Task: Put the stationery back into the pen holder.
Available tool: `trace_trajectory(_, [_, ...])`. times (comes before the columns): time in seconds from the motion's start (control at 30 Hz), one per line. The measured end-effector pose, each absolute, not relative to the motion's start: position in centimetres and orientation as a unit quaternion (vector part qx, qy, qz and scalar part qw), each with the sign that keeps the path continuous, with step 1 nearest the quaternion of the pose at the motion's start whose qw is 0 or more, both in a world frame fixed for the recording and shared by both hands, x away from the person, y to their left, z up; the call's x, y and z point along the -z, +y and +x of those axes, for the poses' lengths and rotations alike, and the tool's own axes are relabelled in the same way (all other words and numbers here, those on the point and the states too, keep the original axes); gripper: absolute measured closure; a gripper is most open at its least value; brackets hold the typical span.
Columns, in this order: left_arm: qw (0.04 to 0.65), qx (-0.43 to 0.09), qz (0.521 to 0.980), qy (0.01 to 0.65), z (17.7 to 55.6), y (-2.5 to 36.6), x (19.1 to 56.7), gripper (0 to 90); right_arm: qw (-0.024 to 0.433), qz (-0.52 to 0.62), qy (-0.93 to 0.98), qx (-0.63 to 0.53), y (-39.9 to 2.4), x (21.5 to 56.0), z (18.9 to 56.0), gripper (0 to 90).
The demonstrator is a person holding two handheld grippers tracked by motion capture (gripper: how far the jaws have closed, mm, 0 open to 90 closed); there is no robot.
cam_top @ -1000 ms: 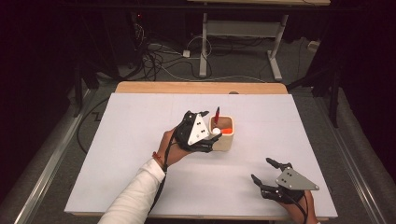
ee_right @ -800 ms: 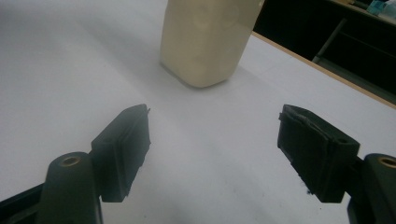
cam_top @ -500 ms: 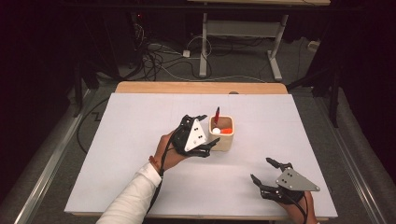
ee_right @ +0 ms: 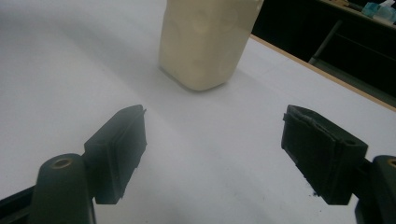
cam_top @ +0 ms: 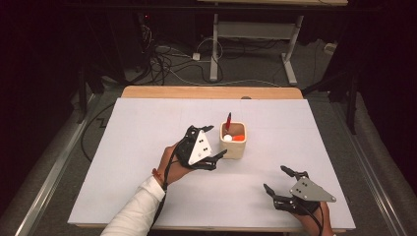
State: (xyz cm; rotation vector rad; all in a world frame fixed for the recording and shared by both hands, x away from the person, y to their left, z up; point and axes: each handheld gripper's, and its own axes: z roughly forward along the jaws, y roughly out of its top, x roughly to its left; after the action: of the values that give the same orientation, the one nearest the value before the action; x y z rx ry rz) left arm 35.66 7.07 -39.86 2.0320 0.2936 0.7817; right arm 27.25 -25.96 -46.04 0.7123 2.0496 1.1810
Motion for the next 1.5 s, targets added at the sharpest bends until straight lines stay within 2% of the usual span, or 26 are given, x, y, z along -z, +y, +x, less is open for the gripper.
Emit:
trace_trajectory(0.27, [0.46,-0.315,0.822,0.118,35.1,7.8,40.3,19.1,0.325,0.277,0.783,-0.452,-25.9,46.2,27.4,19.5])
trace_trajectory(1.5, [0.442,-0.335,0.824,0.116,31.7,11.0,41.5,19.0,0.326,0.262,0.786,-0.455,-25.4,46.0,26.9,19.5])
